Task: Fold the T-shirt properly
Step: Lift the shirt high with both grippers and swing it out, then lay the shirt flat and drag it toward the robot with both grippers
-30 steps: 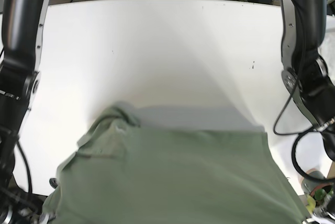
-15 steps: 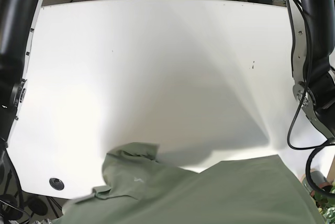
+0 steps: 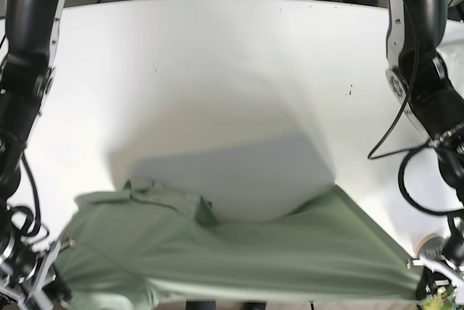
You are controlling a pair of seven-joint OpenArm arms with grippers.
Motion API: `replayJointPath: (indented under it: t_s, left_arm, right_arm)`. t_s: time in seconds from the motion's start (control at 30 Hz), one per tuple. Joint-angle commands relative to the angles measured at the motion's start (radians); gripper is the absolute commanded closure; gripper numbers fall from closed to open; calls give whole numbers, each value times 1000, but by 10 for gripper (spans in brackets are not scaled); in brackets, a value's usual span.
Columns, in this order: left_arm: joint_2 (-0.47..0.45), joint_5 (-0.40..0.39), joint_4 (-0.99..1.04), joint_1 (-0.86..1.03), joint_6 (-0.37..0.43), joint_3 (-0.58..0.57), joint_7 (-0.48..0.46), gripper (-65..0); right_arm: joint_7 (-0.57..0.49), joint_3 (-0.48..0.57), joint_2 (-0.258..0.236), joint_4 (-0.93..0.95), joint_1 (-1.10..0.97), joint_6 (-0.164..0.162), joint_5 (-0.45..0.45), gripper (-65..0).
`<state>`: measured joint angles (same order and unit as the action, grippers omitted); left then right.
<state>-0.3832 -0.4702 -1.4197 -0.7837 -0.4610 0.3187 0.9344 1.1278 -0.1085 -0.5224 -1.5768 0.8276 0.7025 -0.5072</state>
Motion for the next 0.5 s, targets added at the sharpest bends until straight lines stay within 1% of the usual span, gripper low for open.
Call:
replayJointPath:
  t_s: [0.0, 0.03, 0.1, 0.27, 0.33, 0.47]
  left_arm:
    - [-15, -37, -59, 14, 5, 4, -30, 0]
    - [-15, -43, -66, 37, 5, 4, -30, 0]
    - [-15, -57, -76, 91, 5, 6, -30, 0]
    - [-21, -80, -135, 229, 5, 9, -30, 0]
    - [-21, -83, -165, 274, 5, 9, -30, 0]
    - [-21, -81, -237, 404, 5, 12, -30, 0]
  right_arm:
    - [-28, -44, -15, -76, -35, -4, -5, 0]
    - [-28, -59, -12, -90, -67, -4, -5, 0]
    - [-28, -93, 15, -118, -147, -4, -5, 0]
    - [-28, -168, 43, -201, -331, -4, -5, 0]
    - [-28, -187, 61, -227, -385, -4, -5, 0]
    - [-28, -230, 117, -305, -532, -4, -5, 0]
